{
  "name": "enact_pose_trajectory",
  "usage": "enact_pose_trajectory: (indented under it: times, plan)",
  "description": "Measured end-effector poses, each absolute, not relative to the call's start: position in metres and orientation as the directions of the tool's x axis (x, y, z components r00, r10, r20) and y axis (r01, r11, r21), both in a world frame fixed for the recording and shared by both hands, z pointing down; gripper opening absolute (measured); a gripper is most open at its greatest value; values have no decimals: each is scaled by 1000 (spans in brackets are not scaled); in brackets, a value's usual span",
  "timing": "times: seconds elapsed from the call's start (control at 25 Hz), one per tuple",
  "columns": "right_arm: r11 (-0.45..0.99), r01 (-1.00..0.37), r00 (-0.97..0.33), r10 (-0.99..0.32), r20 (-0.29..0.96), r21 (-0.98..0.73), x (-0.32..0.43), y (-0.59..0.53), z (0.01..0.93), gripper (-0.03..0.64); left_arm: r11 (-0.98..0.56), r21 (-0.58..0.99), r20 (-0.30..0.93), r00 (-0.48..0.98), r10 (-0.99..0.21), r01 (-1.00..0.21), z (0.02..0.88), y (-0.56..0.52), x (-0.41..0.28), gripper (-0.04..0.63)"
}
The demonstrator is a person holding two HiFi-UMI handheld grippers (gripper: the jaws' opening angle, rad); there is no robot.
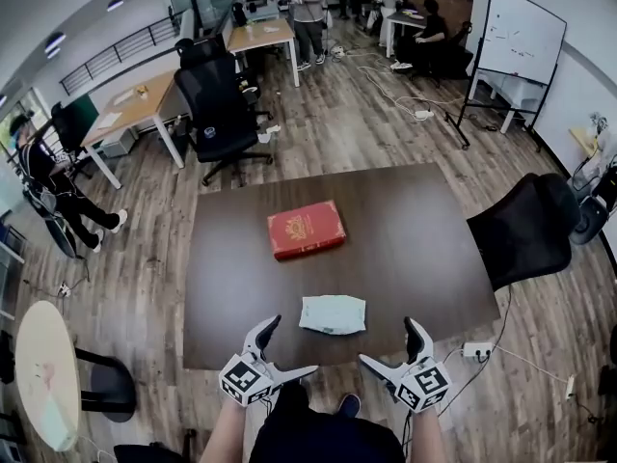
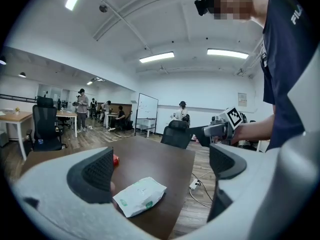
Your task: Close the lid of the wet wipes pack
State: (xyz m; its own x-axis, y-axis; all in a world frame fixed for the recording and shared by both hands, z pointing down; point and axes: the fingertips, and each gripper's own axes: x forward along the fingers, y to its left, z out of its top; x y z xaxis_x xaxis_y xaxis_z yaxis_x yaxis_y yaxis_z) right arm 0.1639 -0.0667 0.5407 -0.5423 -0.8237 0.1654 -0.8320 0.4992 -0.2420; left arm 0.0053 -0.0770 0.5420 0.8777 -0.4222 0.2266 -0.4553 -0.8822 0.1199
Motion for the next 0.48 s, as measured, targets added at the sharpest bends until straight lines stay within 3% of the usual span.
enact_pose_trajectory:
  times: [0.2,0.48]
  plan:
    - [448,-859,-493,-854,165,-249,156,-92,548,597,-921,76,272,897,-349,-381,558,-109,1,586]
    - [385,-881,-442,-877,187,-275,153,-116,559,597,-973,-98,450,862,-232,-210,608,-132,7,586]
